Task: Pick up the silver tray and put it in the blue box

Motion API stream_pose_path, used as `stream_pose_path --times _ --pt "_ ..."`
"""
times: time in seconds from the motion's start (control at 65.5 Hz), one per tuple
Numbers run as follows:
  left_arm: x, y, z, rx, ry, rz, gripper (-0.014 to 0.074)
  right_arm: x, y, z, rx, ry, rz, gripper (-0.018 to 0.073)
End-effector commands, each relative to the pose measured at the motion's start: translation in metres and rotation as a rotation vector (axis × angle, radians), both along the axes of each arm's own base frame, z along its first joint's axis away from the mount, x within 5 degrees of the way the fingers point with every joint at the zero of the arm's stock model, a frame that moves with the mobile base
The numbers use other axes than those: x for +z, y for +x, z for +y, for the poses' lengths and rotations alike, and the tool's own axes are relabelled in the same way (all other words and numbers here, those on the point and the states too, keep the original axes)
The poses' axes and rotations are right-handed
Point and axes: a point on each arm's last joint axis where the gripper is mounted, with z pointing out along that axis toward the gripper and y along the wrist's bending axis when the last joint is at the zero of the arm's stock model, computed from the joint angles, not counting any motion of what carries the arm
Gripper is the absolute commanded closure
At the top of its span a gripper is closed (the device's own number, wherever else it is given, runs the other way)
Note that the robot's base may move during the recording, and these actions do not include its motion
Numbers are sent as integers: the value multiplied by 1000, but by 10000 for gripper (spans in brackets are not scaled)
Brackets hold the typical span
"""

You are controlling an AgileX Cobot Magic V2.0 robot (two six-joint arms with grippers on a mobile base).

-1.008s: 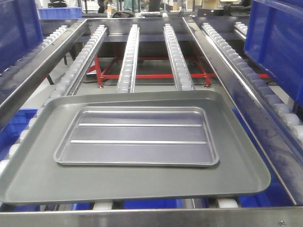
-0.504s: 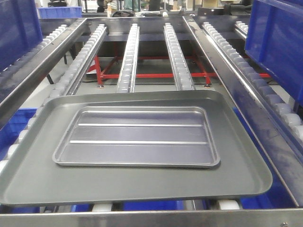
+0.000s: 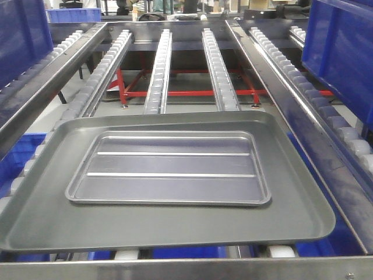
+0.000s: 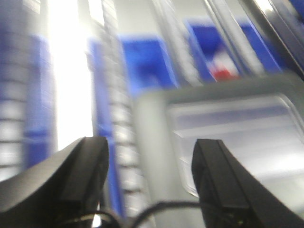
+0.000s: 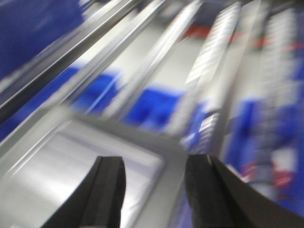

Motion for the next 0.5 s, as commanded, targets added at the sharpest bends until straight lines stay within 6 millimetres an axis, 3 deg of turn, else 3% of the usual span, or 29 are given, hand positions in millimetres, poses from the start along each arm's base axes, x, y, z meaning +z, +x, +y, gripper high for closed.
stream_pose_path --times 0.0,0.153,0.336,0.489 --pt "17 13 -21 -74 -58 -63 270 9 13 22 74 34 -54 144" --pt "16 33 -62 -189 -48 51 270 -3 36 56 128 39 86 144" --pt "5 69 -90 -187 22 232 270 -14 74 85 113 -67 343 144" --pt "-13 100 -105 -80 64 368 270 -21 110 84 -59 -31 602 144"
